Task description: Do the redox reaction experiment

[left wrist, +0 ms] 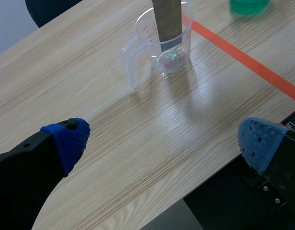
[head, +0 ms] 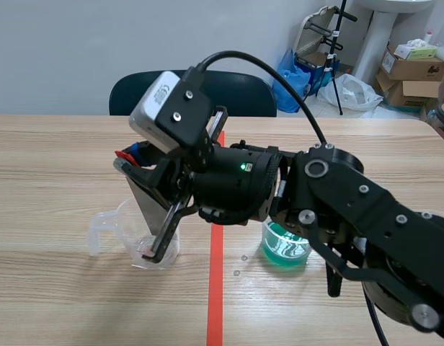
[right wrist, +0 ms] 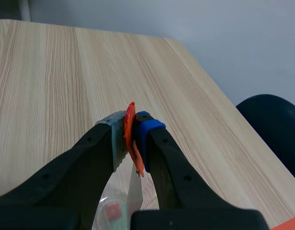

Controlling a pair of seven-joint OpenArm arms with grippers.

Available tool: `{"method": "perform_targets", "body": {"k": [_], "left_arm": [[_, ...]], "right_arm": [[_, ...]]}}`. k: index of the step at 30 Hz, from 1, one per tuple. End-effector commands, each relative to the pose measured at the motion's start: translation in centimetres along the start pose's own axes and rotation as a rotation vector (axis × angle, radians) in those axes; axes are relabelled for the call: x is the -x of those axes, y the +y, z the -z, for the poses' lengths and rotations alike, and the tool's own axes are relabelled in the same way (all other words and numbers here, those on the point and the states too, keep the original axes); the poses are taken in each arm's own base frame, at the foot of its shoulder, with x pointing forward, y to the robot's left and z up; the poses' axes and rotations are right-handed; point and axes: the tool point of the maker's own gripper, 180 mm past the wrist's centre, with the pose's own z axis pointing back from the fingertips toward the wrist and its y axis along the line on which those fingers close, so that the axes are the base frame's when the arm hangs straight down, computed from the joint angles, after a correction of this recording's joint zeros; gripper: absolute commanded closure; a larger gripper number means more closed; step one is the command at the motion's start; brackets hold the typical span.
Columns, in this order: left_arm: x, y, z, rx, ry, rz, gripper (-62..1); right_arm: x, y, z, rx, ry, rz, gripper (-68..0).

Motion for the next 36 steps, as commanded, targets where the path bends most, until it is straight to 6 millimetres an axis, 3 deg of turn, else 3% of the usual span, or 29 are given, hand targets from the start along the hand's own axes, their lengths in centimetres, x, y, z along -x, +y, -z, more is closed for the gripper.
{"method": "perform_targets", "body": {"k": [1,25,36], "left_arm": [[-0.6,0.1,0.1,-0.004,-0.023,0.0,-62.3],[-0.6,0.1,0.1,-0.004,-0.023,0.0,-62.3],[-0.6,0.1,0.1,-0.004,-0.023,0.0,-62.3]], "right_arm": [[-2.0,-0.8,0.1,0.014,-0.046,-0.011,-0.6],[-9.4,-2.6,0.0,0.019,-0.075,0.098,-0.7],[-10.3,-2.9,-0.3,0.038,-0.069,0.118,-0.7]]}}
